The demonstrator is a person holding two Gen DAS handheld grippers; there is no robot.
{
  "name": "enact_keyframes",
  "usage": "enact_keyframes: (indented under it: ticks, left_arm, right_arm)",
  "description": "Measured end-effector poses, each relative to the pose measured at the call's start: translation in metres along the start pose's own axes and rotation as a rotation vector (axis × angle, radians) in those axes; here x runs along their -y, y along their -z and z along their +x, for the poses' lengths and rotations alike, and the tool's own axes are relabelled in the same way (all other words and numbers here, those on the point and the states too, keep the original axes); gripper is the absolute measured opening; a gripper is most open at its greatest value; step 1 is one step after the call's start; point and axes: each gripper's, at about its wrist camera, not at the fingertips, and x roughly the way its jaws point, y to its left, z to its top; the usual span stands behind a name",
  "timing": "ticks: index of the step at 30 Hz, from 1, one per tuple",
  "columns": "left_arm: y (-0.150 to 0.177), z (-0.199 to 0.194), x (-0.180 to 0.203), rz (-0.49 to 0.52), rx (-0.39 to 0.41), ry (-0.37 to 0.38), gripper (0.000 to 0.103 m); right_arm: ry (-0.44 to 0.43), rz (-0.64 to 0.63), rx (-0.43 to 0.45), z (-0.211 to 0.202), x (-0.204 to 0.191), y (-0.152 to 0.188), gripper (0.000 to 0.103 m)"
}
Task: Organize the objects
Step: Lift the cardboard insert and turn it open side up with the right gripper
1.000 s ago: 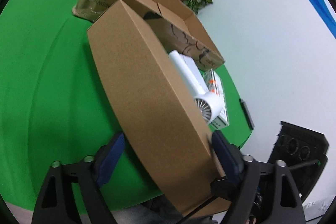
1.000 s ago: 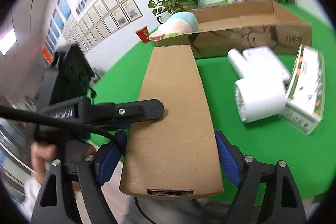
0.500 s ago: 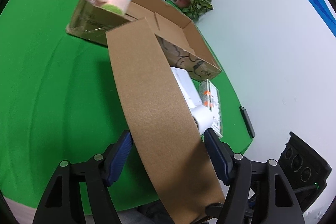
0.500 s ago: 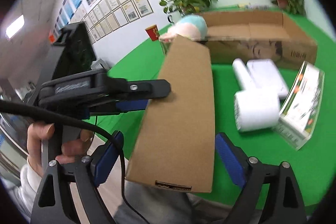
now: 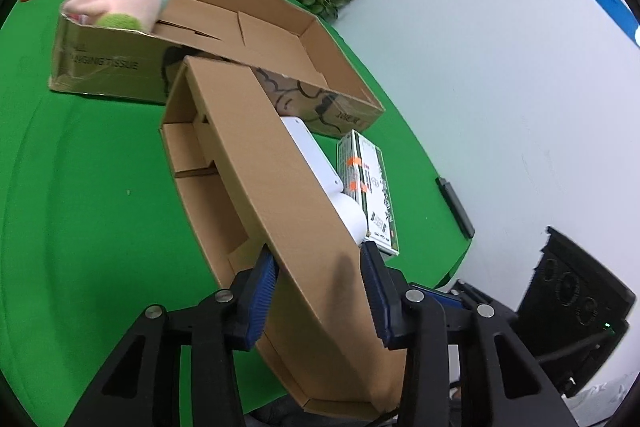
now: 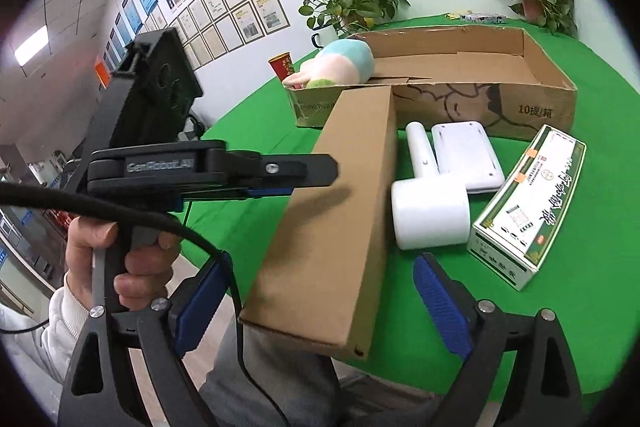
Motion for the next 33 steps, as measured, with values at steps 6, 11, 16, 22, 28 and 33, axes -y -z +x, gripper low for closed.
enact_keyframes:
  ticks: [6,11,16,22,28,33]
  left_arm:
    - [0.005,-0.001,-0.002,0.024,-0.005,-0.021,0.037]
    - [0.015,-0.015,-0.004,0.065,0.009,-0.019,0.037]
    - [0.014,-0.012,-0.008,0.046,0.009,0.014,0.037]
    - [0.003,0.006,0.0,0.046,0.011,0.013,0.036]
    - [0.0,0.005,0.002,0.047,0.018,0.022,0.037]
    - [-0.006,-0.004,0.012,0.073,0.03,0.035,0.037]
  right_arm:
    - [-0.014,-0.085,-0.03,-0.003,0.002,0.002,0.092]
    - [-0.004,-0.174,-0.058,-0.004,0.005,-0.002,0.092]
    - [0.049,-0.246,-0.088,0.002,-0.005,-0.002,0.092]
    - [0.141,-0.369,-0.101,0.016,-0.031,0.004,0.075]
    - [0.093,-0.175,-0.064,0.015,-0.014,-0.005,0.068]
    - [-0.056,0.125,-0.035,0.017,0.016,-0.011,0.067]
